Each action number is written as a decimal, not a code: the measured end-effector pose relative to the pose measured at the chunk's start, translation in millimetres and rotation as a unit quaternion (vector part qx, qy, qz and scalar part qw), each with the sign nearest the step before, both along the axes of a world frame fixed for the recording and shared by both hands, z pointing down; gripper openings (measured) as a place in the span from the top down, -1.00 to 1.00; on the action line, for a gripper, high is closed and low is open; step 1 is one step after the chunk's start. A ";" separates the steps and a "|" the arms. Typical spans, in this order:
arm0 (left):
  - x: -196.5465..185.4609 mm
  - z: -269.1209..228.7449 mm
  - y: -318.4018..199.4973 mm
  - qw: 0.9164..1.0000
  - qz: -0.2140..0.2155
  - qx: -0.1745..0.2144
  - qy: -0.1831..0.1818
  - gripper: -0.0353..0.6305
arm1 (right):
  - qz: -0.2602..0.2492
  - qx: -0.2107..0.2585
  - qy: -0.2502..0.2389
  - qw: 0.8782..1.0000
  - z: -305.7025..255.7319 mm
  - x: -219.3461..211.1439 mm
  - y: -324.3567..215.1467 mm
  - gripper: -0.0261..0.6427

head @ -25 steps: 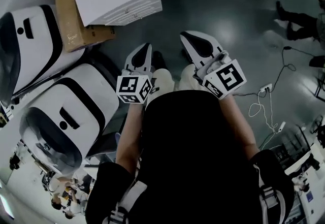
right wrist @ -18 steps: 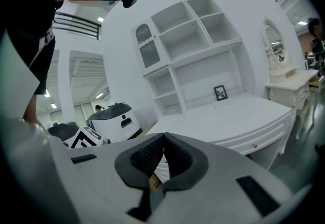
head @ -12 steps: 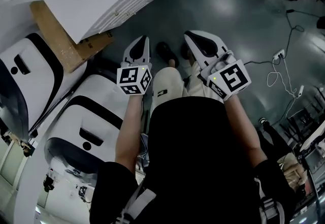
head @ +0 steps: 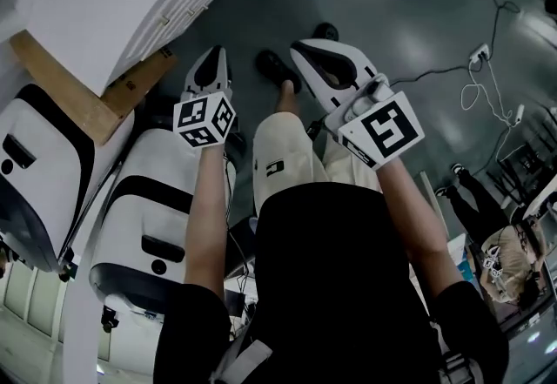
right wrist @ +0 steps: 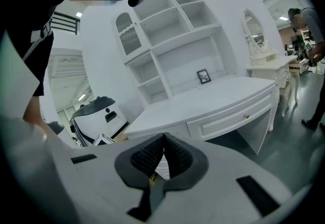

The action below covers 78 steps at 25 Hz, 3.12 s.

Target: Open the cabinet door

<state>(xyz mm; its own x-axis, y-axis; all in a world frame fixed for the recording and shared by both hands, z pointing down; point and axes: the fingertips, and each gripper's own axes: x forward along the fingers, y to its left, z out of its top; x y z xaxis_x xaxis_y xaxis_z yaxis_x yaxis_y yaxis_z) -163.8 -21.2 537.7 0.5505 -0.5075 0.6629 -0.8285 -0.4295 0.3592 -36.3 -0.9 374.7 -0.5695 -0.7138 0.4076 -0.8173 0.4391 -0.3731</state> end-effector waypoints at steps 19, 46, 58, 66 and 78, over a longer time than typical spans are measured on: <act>-35.3 161.8 -40.4 0.996 -0.056 -0.070 -0.010 0.64 | 0.011 -0.034 -0.010 0.999 131.3 3.4 -23.5 0.87; -109.0 313.7 -109.0 0.976 -0.182 -0.101 -0.060 0.36 | 0.010 -0.047 -0.021 0.999 202.1 0.8 -37.5 0.87; -114.6 332.7 -120.5 0.970 -0.204 -0.119 -0.060 0.35 | 0.014 -0.058 -0.024 0.998 211.9 1.4 -50.3 0.87; -113.2 334.7 -126.4 0.968 -0.205 -0.123 -0.070 0.48 | 0.019 -0.061 -0.022 0.998 213.0 8.3 -52.4 0.87; -107.8 336.2 -128.6 0.963 -0.222 -0.136 -0.073 0.64 | 0.021 -0.066 -0.024 0.997 212.3 12.6 -50.5 0.87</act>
<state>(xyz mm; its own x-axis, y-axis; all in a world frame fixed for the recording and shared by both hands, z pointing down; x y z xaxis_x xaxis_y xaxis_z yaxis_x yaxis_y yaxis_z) -271.6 -149.7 873.9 0.2111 -0.4679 0.8582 -0.9588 0.0718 0.2749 -23.7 -51.4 587.0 -0.5608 -0.6800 0.4723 -0.8142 0.3493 -0.4638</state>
